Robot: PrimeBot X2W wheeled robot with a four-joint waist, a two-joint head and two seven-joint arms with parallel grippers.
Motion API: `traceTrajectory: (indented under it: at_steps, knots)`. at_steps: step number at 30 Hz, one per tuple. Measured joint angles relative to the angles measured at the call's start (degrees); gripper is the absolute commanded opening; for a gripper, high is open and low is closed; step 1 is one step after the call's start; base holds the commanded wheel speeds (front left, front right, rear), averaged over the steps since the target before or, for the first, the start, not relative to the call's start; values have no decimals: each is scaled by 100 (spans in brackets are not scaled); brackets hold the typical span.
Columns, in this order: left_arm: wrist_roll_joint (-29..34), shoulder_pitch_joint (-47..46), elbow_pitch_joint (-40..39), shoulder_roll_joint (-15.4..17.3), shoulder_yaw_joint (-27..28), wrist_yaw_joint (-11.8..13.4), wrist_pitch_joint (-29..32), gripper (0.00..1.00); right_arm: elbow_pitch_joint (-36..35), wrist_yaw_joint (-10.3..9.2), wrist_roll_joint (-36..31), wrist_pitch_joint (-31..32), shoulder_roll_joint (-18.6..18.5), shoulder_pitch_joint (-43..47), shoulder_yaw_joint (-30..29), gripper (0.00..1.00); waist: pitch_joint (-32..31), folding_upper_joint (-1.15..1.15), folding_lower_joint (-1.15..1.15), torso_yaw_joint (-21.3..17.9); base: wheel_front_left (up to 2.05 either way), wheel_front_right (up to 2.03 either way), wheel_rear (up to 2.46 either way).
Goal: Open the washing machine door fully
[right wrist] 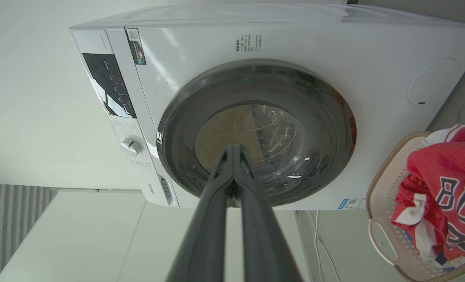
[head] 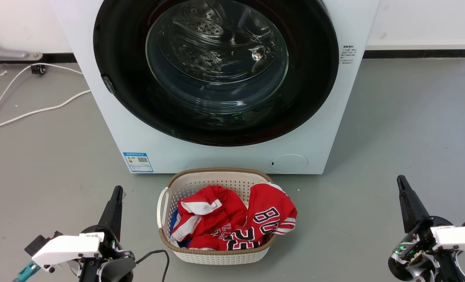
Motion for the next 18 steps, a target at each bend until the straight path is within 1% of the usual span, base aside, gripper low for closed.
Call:
traceTrajectory:
  at_steps: [18]
  knots:
    - [-1,0,0,0,0,0,0,0,0,0,-8,16,8,-1,-11,0,0,0,0,0,0,0,0]
